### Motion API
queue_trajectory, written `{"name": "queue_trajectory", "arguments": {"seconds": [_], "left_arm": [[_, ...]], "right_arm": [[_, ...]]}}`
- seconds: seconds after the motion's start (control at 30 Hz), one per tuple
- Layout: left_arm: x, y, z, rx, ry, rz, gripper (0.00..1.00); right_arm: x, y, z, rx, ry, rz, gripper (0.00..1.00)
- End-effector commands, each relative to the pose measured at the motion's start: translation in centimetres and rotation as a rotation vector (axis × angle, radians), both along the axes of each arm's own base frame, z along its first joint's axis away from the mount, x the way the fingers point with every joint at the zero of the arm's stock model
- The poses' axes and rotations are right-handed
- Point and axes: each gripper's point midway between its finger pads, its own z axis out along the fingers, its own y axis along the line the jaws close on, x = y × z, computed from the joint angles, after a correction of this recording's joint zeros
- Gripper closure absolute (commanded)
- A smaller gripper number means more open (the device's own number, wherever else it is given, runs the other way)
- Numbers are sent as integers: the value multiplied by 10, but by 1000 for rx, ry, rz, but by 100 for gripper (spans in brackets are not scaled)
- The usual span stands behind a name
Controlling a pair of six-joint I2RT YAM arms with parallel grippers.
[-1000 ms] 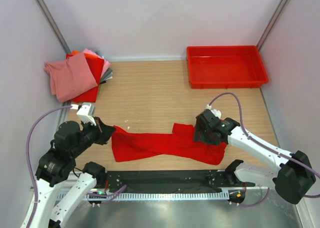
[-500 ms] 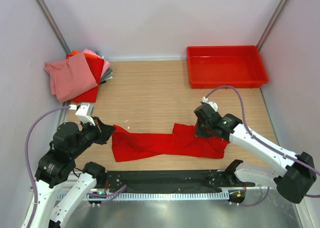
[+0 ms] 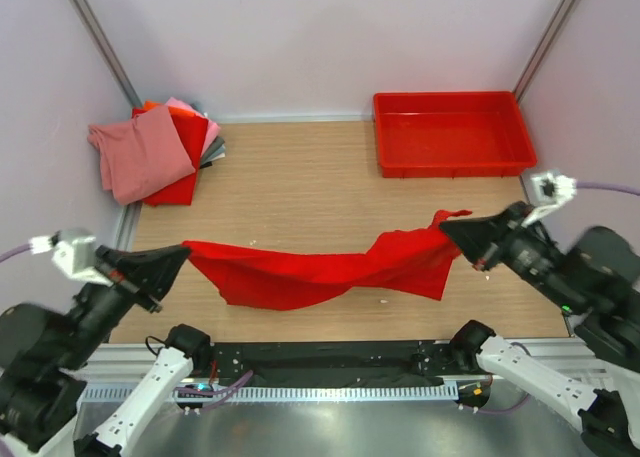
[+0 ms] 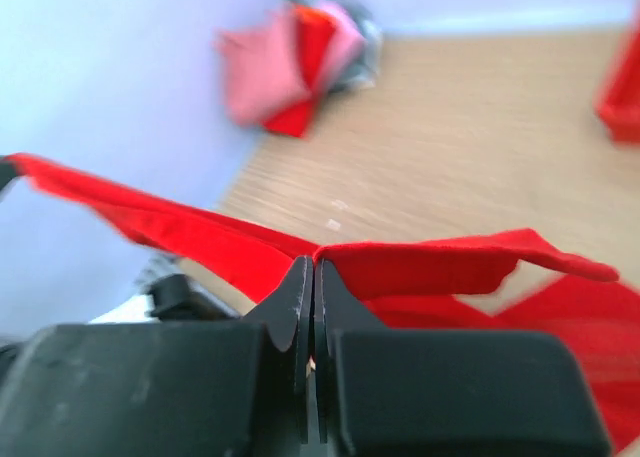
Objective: Fold and stack the t-shirts
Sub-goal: Flatten the tshirt out
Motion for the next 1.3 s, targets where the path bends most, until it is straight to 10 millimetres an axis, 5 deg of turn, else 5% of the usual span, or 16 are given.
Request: {"name": "queue_trajectory", "arguments": {"seconds": [0.0, 0.2, 0.37, 0.5, 0.53, 0.57, 0.67, 0.77, 0.83, 0.9, 0.93, 0.97, 1.0, 1.07, 1.1, 1.27], "left_arm": [[-43, 7, 68, -36, -291, -65, 100], [-117, 32, 149, -73, -606, -81, 100], [-138, 36, 187, -32, -770, -91, 100], [-87, 32, 213, 29, -807, 15, 100], [-70, 32, 213, 37, -783, 43, 100], [-27, 30, 211, 57, -706, 114, 100], [75, 40, 176, 149, -461, 359, 100], [157, 22, 106, 349, -248, 461, 100], [186, 14, 72, 379, -164, 488, 95], [222, 6, 5, 459, 42, 452, 74], [232, 4, -21, 430, 151, 454, 68], [239, 15, -43, 429, 244, 484, 35], [241, 9, -84, 470, 386, 437, 27], [236, 3, -109, 429, 479, 416, 1], [232, -1, -129, 418, 509, 394, 0], [196, 1, -130, 316, 441, 365, 0]], "right_arm": [[-49, 9, 70, 71, -289, 261, 99], [-135, -53, 174, 74, -799, 229, 99], [-152, -57, 230, 44, -1025, 204, 99], [-83, -13, 254, -61, -1048, 231, 99], [-40, 9, 250, -124, -1009, 228, 99], [-22, 16, 257, -135, -1031, 203, 99], [64, 46, 247, -208, -991, 105, 99], [151, 72, 211, -281, -900, 42, 99], [204, 57, 176, -289, -805, -22, 97], [259, 53, 117, -185, -586, -24, 21], [285, 26, 93, -174, -498, -75, 1], [294, 21, 64, -143, -367, -78, 0], [299, 16, 40, -150, -306, -85, 0], [293, 9, 29, -149, -308, -118, 0], [276, 2, 24, -138, -304, -142, 0], [234, -7, 23, -136, -297, -152, 0]]}}
